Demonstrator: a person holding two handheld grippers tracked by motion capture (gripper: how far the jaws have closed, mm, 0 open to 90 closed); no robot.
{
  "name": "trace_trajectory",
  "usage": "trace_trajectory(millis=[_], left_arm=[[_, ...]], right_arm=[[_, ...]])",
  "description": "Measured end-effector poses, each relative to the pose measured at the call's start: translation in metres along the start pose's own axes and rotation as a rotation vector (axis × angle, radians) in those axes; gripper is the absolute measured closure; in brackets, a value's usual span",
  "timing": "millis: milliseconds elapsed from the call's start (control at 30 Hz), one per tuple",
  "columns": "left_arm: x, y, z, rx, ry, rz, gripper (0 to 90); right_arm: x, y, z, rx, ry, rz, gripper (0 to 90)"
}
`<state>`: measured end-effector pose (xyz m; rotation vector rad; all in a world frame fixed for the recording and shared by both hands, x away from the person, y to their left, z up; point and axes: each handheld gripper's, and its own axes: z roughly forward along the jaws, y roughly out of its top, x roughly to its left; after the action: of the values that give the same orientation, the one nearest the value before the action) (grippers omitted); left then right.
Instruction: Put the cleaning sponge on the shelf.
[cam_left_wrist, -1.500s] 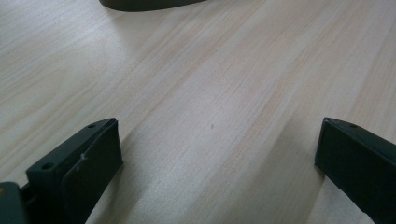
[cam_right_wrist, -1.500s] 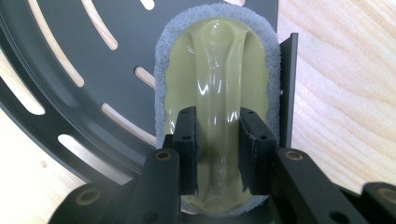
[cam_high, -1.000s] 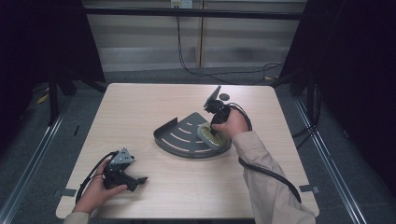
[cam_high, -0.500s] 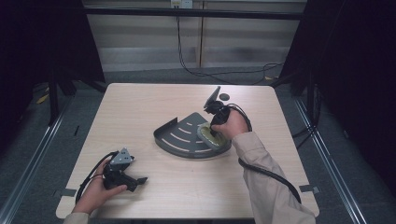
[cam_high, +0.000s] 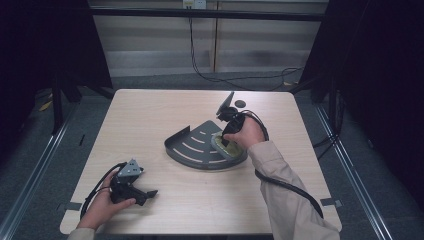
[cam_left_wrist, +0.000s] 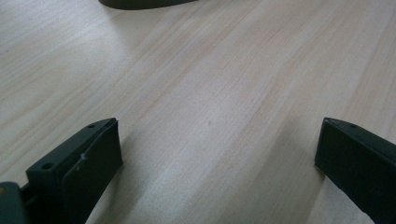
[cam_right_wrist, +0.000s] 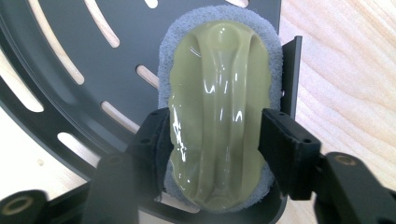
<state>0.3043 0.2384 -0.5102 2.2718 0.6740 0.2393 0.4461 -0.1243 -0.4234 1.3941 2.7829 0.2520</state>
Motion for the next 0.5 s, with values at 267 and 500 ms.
trace_trajectory(millis=[267, 500], left_arm=[[0.000, 0.000, 0.000, 0.001, 0.004, 0.005, 0.1], [0.001, 0.000, 0.000, -0.002, 0.000, 0.002, 0.1]], right_arm=[[0.003, -0.001, -0.006, -0.025, 0.006, -0.009, 31.0], [0.004, -0.007, -0.011, -0.047, 0.021, -0.022, 26.1]])
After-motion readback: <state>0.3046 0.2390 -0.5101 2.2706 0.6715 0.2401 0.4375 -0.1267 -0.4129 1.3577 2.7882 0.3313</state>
